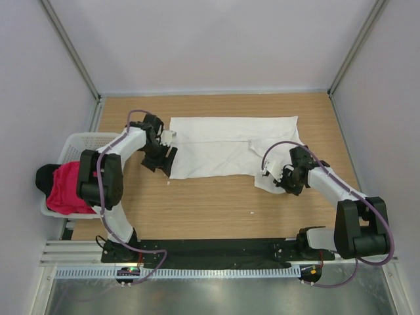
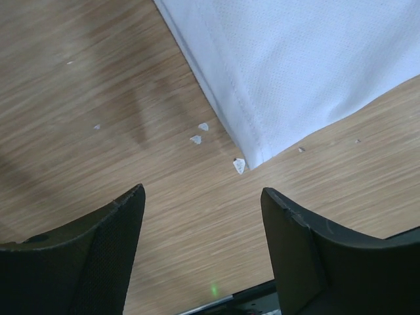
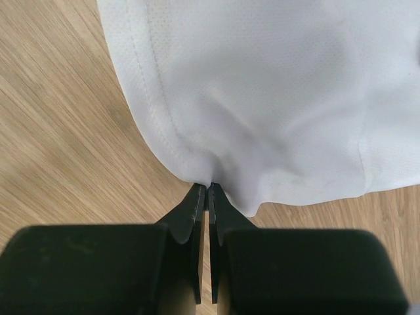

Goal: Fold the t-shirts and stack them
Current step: Fold the tshirt

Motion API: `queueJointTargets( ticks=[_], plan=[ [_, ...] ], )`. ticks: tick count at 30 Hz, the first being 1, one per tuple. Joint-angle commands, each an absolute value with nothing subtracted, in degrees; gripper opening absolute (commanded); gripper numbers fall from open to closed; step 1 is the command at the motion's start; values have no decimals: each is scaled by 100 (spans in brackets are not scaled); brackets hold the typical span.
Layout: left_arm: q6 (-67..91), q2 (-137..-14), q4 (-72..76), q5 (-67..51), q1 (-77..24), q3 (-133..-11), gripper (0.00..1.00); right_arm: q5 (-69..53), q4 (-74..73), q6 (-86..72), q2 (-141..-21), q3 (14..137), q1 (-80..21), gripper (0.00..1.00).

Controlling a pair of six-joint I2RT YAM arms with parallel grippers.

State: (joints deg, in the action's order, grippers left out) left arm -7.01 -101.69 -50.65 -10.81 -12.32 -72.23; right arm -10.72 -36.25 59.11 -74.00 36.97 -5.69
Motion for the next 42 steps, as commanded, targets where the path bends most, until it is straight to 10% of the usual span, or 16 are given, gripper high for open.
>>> queueJointTargets(
  ticks=[1,26,33,42],
  plan=[
    [-483,-10502,-5186,-1889,-1134,-7418,71,-1037,-3639,5801,-7278,3929,-598,7],
    [-475,-11232,-5379,-2628,-1125,-7822,44,-958,-3709,5546,-7216,4025,-598,7],
    [-518,-11303,-5396,-2689,-1125,-7866,8,-967,-3683,5467,-7190,3999,-598,5],
    [-580,-11162,-5536,-2689,-1125,-7875,0,-932,-3700,5291,-7032,4016,-598,1]
  ],
)
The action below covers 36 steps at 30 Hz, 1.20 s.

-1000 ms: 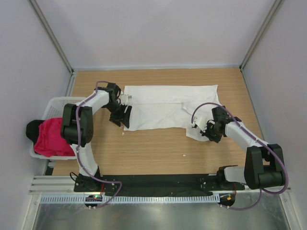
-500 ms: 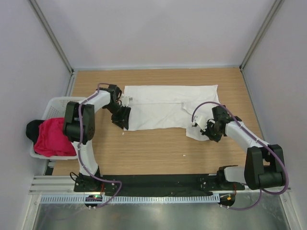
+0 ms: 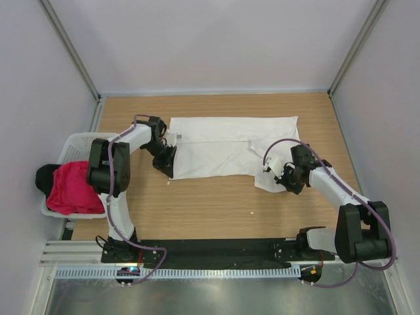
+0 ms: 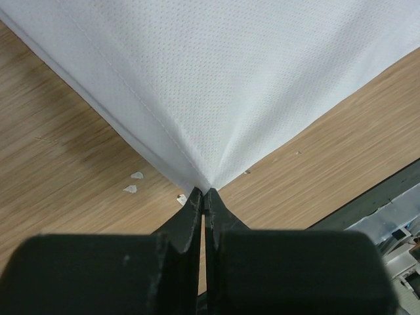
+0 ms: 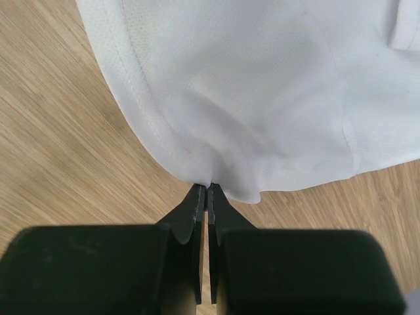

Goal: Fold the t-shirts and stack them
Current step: Fold the tshirt

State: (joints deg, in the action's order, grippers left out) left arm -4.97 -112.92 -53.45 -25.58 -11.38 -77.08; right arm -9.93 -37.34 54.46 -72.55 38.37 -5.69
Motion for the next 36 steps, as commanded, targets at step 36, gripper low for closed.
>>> queueJointTargets(
  ticks=[36],
  plan=[
    [-1134,-13183,-7576,-2628,-721,-13085,0,-809,-2708,4588,-9586,8032,-457,1]
  ],
)
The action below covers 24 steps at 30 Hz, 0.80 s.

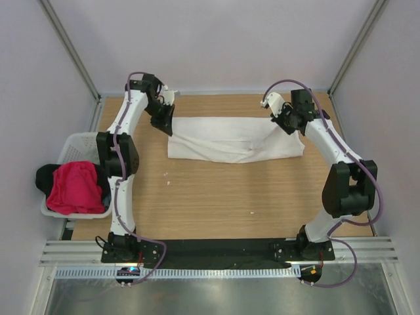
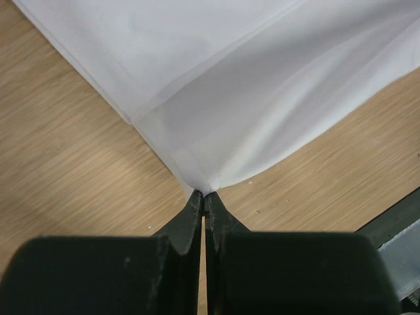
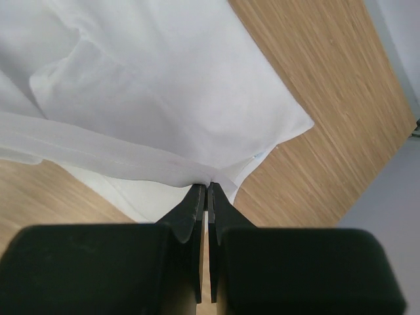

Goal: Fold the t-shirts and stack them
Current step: Fold the tshirt

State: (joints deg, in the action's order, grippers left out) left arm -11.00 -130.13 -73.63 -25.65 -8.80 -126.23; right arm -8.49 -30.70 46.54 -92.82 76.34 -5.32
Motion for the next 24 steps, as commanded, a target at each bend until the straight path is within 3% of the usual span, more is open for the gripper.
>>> queueJointTargets(
  ticks=[1,12,24],
  plan=[
    [-1142,-13271,-7611,-2619,-695,-13226,0,-809,-2690,4562,-9711,8225,-414,2],
    [-844,-14326,-7242,-2575,-694,-14440,2,-721,-2435,4351,-11494,9789,-378,1],
    [-642,-14247,-6768,-2268,-545,-14484,0,-589,-2154,4096,-11856,10178,-387,1]
  ],
)
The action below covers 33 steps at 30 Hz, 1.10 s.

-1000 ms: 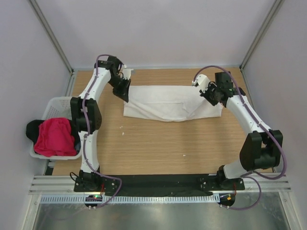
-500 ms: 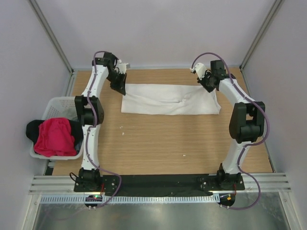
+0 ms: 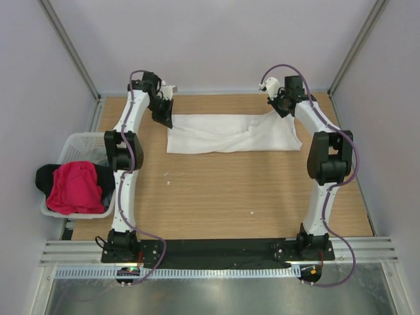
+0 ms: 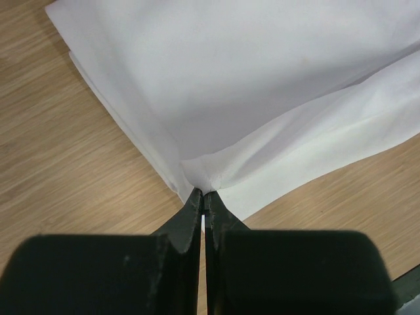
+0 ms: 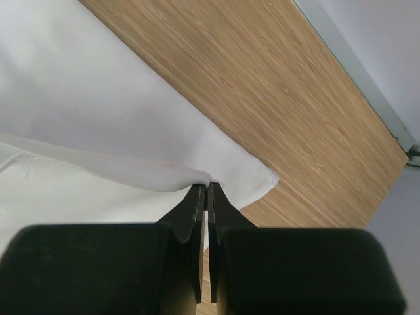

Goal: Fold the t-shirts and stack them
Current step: Fold the tshirt

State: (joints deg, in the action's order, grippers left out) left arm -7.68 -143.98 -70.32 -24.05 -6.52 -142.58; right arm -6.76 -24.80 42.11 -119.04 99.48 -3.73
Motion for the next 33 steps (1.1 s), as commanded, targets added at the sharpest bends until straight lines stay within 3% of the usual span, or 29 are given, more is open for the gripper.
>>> queueJointTargets(
  ticks=[1,18,19,20,23,24,25,27,31,33],
  plan=[
    [-624,-14264,-6768,-2241,-545,-14502,0,-580,-2153,4096,-11874,10169,-378,1],
    [-396,-14361,-6539,-1565,-431,-14563,1,-290,-1811,4069,-12278,10388,-439,1],
    [-335,-14387,-6504,-1338,-431,-14659,8,-281,-1793,4069,-12339,10415,-448,1],
    [-308,-14405,-6452,-1240,-431,-14712,31,-255,-1749,4052,-12392,10467,-448,1],
    [-316,-14371,-6381,-1143,-439,-15002,57,235,-1390,3947,-12489,10538,-536,5],
    [-299,-14318,-6363,-1108,-457,-15038,59,385,-1284,3903,-12472,10538,-571,9],
    [-264,-14169,-6337,-1090,-474,-15038,59,596,-1092,3850,-12428,10521,-589,30],
    [-264,-14002,-6354,-1212,-501,-14959,61,746,-967,3727,-12235,10424,-589,45],
    [-272,-13319,-6215,-1625,-554,-14031,62,782,-1063,3542,-11682,9952,-641,59],
    [-369,-12948,-5505,-1888,-562,-12687,62,800,-1125,3333,-11314,9722,-677,64]
  ],
)
